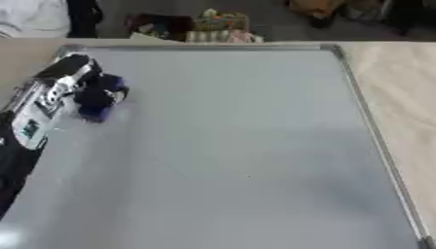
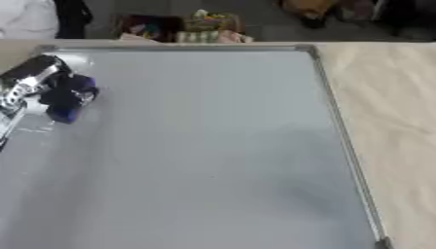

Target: Wipe the whiteboard clean with a brush.

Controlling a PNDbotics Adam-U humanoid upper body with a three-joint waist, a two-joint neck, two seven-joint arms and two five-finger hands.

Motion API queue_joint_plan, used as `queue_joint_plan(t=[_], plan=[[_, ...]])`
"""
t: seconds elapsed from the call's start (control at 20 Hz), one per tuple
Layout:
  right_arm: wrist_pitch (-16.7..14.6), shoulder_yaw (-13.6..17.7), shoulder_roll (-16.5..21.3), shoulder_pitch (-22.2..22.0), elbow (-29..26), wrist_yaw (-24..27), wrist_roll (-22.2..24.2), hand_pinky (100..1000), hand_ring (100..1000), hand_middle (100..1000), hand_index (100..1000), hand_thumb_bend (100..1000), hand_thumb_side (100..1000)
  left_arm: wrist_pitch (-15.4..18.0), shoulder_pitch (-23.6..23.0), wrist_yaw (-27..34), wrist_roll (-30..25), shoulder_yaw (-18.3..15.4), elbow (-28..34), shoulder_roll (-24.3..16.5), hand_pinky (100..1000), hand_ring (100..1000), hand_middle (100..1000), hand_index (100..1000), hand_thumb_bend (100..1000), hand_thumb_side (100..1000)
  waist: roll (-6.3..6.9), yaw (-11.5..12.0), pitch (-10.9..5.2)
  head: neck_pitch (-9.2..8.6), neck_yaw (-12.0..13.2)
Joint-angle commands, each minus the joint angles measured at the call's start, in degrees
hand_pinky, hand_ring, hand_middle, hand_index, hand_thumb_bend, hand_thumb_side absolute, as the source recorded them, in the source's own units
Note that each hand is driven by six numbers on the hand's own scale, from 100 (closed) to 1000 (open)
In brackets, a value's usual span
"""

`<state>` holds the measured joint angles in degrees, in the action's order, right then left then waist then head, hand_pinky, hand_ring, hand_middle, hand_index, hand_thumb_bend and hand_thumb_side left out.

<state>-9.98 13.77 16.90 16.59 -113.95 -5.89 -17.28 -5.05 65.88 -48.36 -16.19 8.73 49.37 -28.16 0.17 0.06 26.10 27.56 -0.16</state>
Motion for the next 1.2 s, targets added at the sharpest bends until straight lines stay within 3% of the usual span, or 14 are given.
queue_joint_plan(t=[0.05,0.25,0.4,1.2], plan=[[0.0,0.6,0.7,0.2,-0.6,0.3,-0.3,871,826,605,865,100,1000,-0.2,0.0,-2.5,1.1,-0.2,-0.5,-1.5,540,537,333,502,279,428,-0.21,0.0,-1.37,-0.46,0.0],[0.1,0.7,0.7,0.2,-0.6,0.2,-0.4,871,825,604,865,100,1000,-1.0,-0.1,-5.1,2.3,-1.7,-1.9,-2.5,541,543,341,516,287,453,-0.28,0.0,-1.26,-0.59,0.2],[0.0,0.7,0.8,0.2,-0.6,0.2,-0.6,871,825,603,864,100,1000,-1.9,-0.1,-6.2,3.5,-2.9,-3.1,-3.1,545,548,345,524,246,418,-0.38,0.0,-1.12,-0.91,0.4],[0.0,1.0,0.7,0.1,-0.6,-0.1,-0.9,870,822,597,864,100,1000,-4.9,-0.7,-5.7,7.3,-5.7,-5.8,-5.2,551,548,341,546,196,501,-0.77,-0.1,-0.37,-1.9,0.5]])
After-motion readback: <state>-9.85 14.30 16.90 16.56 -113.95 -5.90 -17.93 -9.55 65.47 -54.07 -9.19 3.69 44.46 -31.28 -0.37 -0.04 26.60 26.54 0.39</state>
